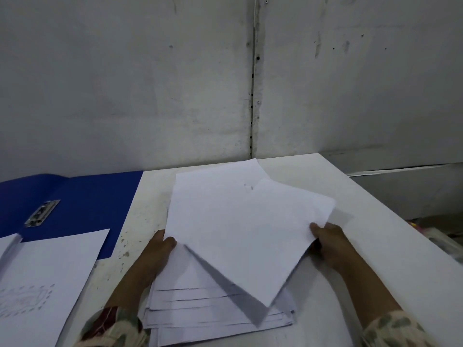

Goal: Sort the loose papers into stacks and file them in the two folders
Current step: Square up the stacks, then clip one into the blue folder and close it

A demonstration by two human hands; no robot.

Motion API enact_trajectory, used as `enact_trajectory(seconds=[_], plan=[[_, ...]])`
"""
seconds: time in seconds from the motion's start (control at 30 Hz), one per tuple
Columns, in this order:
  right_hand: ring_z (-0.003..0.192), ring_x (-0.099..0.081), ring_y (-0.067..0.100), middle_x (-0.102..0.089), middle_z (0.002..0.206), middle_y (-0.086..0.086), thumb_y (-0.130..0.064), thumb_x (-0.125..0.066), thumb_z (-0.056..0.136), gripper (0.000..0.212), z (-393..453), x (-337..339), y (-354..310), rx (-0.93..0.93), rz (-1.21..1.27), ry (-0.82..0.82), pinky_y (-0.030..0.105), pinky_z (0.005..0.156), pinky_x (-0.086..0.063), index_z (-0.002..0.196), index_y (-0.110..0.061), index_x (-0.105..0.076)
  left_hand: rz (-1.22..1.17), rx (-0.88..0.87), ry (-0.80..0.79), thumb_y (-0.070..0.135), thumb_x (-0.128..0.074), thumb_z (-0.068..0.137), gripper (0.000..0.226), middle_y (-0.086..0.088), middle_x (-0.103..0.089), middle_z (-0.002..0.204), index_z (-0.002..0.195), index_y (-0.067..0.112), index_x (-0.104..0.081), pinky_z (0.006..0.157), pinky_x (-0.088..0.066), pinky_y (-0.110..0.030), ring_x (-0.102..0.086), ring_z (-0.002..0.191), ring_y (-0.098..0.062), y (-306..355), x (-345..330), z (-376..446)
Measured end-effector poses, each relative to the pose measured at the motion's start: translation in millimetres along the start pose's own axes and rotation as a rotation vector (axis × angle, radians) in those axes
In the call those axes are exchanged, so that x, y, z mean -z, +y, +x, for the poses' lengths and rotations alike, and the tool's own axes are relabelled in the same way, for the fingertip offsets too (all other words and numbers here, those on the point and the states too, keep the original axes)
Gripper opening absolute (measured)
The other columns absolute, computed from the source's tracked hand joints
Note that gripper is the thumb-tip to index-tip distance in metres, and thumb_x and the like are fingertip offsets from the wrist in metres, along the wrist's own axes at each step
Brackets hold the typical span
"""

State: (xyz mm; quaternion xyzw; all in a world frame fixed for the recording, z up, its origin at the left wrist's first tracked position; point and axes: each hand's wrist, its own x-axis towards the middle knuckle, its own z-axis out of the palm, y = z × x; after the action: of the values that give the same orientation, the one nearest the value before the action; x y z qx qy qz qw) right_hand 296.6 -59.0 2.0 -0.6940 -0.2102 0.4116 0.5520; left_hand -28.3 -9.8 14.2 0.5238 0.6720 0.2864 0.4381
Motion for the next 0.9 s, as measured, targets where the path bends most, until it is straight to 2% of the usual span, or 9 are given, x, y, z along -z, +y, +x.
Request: enact_trajectory(seconds=[0.07,0.17,0.27,0.37,0.5,0.6,0.7,0.8,0.9], plan=[[0.084,-0.061,0.037,-0.061,0.095,0.023,-0.011,-0.051,0.094,0.031,-2.5,-5.3,-3.1,-0.002,-0.100,-0.085,0.046,0.077,-0.052,0.115,0.012,-0.054,-0.059,0.024,0.015,0.014,-0.037,0.097,0.030,-0.013,-0.050,0.119,0.124,0.003,-0.044,0.088,-0.036,-0.035,-0.052,0.095,-0.026,4.0,-0.4,-1.9],[0.074,-0.059,0.028,-0.063,0.100,0.019,-0.016,-0.060,0.090,0.038,-6.6,-19.8,-8.4,0.079,-0.214,-0.102,0.029,0.060,-0.049,0.122,0.003,-0.053,-0.092,0.049,0.021,0.030,-0.043,0.096,0.052,-0.013,-0.039,0.143,0.139,0.002,-0.033,0.110,-0.026,-0.043,-0.037,0.131,-0.033,6.1,-2.0,-3.1],[0.113,-0.055,0.030,-0.055,0.127,0.018,-0.024,-0.066,0.085,0.071,-12.0,-36.9,-8.1,0.196,-0.217,0.008,0.037,0.092,-0.045,0.143,-0.006,-0.030,-0.019,0.009,0.010,0.037,-0.050,0.091,0.067,-0.013,-0.027,0.151,0.144,0.006,-0.023,0.113,-0.023,-0.042,-0.029,0.138,-0.032,6.9,-3.5,-8.8],[0.104,-0.053,0.024,-0.062,0.109,0.008,-0.026,-0.062,0.087,0.075,-17.0,-49.3,-5.9,0.188,-0.182,-0.023,0.034,0.088,-0.041,0.146,-0.004,-0.021,-0.006,-0.044,0.011,0.030,-0.053,0.091,0.066,-0.012,-0.028,0.151,0.144,0.005,-0.023,0.111,-0.024,-0.038,-0.029,0.137,-0.030,7.8,-5.7,-11.7],[0.093,-0.056,0.025,-0.061,0.113,0.013,-0.004,-0.062,0.084,0.041,-20.9,-53.8,3.6,0.188,-0.250,-0.039,0.029,0.079,-0.043,0.122,0.000,-0.049,-0.019,-0.040,0.002,0.031,-0.053,0.091,0.063,-0.012,-0.033,0.148,0.142,0.006,-0.026,0.108,-0.029,-0.038,-0.034,0.134,-0.031,8.4,-2.7,-12.0],[0.090,-0.056,0.020,-0.065,0.115,0.014,0.001,-0.056,0.085,0.037,-16.6,-55.6,10.3,0.216,-0.313,-0.089,0.024,0.078,-0.041,0.123,0.002,-0.055,-0.043,-0.036,-0.005,0.032,-0.053,0.091,0.061,-0.011,-0.035,0.147,0.142,0.008,-0.028,0.107,-0.031,-0.038,-0.037,0.132,-0.030,10.6,-1.4,-14.2],[0.092,-0.047,0.014,-0.059,0.102,0.006,-0.004,-0.054,0.086,0.037,-8.0,-59.8,8.8,0.267,-0.449,-0.143,0.021,0.077,-0.035,0.121,0.006,-0.055,-0.043,-0.046,0.002,0.030,-0.053,0.091,0.060,-0.011,-0.037,0.146,0.141,0.007,-0.029,0.105,-0.032,-0.036,-0.038,0.131,-0.029,10.7,-2.0,-14.3],[0.076,-0.055,0.025,-0.057,0.082,0.021,-0.002,-0.051,0.086,0.018,-8.2,-72.7,8.9,0.285,-0.519,-0.146,0.022,0.057,-0.032,0.093,0.013,-0.056,-0.021,-0.042,0.004,0.033,-0.057,0.088,0.064,-0.012,-0.038,0.144,0.140,0.007,-0.029,0.103,-0.035,-0.037,-0.040,0.129,-0.030,8.9,-0.8,-14.3],[0.058,-0.032,0.007,-0.034,0.070,0.002,-0.001,-0.044,0.090,0.033,-11.0,-92.0,14.1,0.327,-0.534,-0.106,0.006,0.047,-0.032,0.062,-0.015,-0.032,-0.041,-0.054,-0.001,0.031,-0.061,0.086,0.063,-0.010,-0.044,0.138,0.138,0.007,-0.033,0.088,-0.036,-0.028,-0.046,0.110,-0.021,8.2,-0.5,-15.0]])
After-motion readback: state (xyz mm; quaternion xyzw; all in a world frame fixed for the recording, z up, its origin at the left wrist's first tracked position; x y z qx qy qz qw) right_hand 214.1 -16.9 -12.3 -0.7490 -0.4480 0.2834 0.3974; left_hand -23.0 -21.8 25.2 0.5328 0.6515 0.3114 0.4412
